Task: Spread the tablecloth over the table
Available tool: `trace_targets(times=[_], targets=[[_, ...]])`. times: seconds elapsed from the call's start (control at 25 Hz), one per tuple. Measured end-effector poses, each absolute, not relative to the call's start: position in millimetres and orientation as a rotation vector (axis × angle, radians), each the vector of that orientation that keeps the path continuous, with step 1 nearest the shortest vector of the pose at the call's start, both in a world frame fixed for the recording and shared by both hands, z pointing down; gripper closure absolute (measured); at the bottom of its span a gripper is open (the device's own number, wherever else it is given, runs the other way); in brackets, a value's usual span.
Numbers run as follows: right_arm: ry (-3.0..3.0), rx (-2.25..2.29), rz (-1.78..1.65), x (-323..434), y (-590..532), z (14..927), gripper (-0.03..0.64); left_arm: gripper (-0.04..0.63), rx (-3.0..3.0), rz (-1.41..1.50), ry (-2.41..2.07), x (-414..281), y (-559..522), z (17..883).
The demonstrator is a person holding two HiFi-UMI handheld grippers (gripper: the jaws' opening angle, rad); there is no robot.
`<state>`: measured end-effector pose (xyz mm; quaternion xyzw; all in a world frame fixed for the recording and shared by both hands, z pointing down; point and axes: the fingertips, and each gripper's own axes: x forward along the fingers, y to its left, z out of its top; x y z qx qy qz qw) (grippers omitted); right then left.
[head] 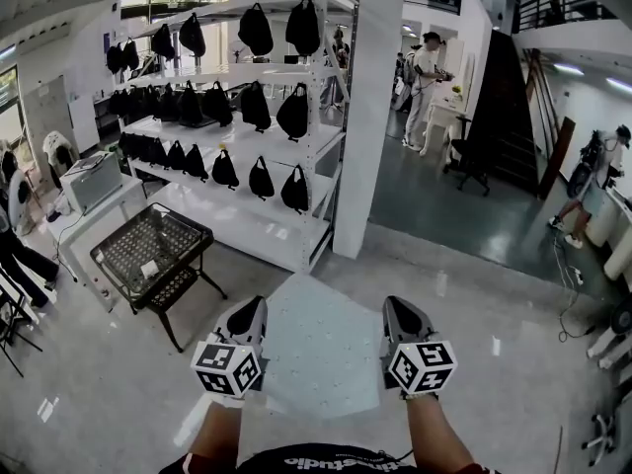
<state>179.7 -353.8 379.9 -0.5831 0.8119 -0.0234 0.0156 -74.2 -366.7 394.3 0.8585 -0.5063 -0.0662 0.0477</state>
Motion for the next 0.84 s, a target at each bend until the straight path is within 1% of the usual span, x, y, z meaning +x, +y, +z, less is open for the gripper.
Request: trace_targets(times=[0.84], targets=[[2.51,-1.776,-0.082,181.7,-348.1,374.6,0.592,0.578,2.6,-0.197,-1.537,-73.6,-359.3,395.6]])
